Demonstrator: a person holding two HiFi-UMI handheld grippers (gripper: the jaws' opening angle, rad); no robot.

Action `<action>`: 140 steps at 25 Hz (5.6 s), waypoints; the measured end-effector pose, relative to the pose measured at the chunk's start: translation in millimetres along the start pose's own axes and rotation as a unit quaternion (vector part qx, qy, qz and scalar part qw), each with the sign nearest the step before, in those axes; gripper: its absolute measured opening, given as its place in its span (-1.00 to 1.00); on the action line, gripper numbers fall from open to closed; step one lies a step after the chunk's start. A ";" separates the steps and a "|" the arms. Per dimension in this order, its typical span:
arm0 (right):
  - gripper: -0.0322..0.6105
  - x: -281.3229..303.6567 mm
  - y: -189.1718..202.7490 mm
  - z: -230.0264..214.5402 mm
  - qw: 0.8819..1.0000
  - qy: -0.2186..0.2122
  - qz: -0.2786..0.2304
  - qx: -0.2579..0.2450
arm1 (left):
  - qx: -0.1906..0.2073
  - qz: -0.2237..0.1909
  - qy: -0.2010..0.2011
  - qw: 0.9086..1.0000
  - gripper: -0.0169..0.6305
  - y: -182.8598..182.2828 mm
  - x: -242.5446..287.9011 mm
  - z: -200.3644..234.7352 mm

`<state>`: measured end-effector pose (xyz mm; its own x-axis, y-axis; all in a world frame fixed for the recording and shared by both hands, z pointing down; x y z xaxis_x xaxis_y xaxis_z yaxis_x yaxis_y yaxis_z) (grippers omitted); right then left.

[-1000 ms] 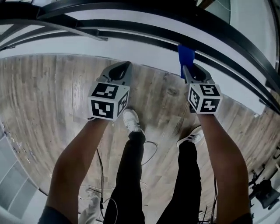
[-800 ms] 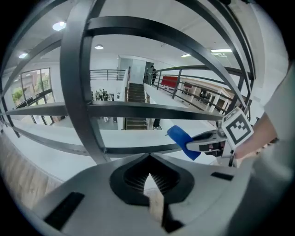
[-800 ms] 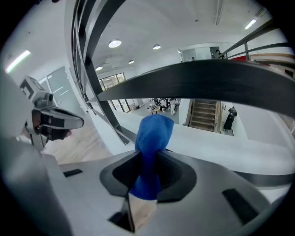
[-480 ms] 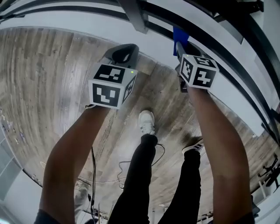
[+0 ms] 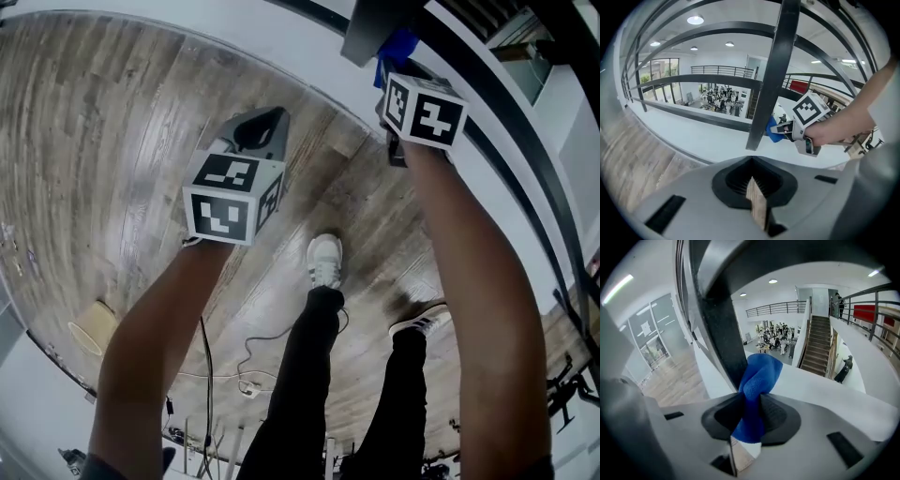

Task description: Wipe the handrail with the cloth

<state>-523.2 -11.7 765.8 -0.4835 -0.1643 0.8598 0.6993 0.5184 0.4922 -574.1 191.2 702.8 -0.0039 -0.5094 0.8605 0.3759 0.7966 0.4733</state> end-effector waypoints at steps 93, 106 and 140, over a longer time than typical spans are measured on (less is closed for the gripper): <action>-0.59 -451.4 577.0 -754.0 0.939 0.213 -0.006 0.268 | 0.243 0.055 0.148 0.957 -0.94 35.9 209.8 -847.2; -0.59 -522.4 660.5 -852.6 0.900 0.270 0.018 0.343 | 0.272 0.075 0.187 0.941 -0.94 68.7 217.8 -926.6; -0.59 -810.3 314.5 -251.4 0.945 0.210 -0.198 0.153 | 0.112 -0.007 0.155 0.981 -0.94 5.1 -321.7 -568.7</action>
<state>220.8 73.4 258.1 -0.3781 -0.6824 0.6256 0.2904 0.5542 0.7801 -44.0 174.1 321.3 0.2876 -0.5684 0.7709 0.1639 0.8222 0.5451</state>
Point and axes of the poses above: the fingertips, and each gripper's own axes: x forward along the fingers, z to its left, y out of its underside, the point moved 2 cm from there along -x, backward along the fingers, and after that the axes turned 10 degrees about z, right-handed, at the moved point
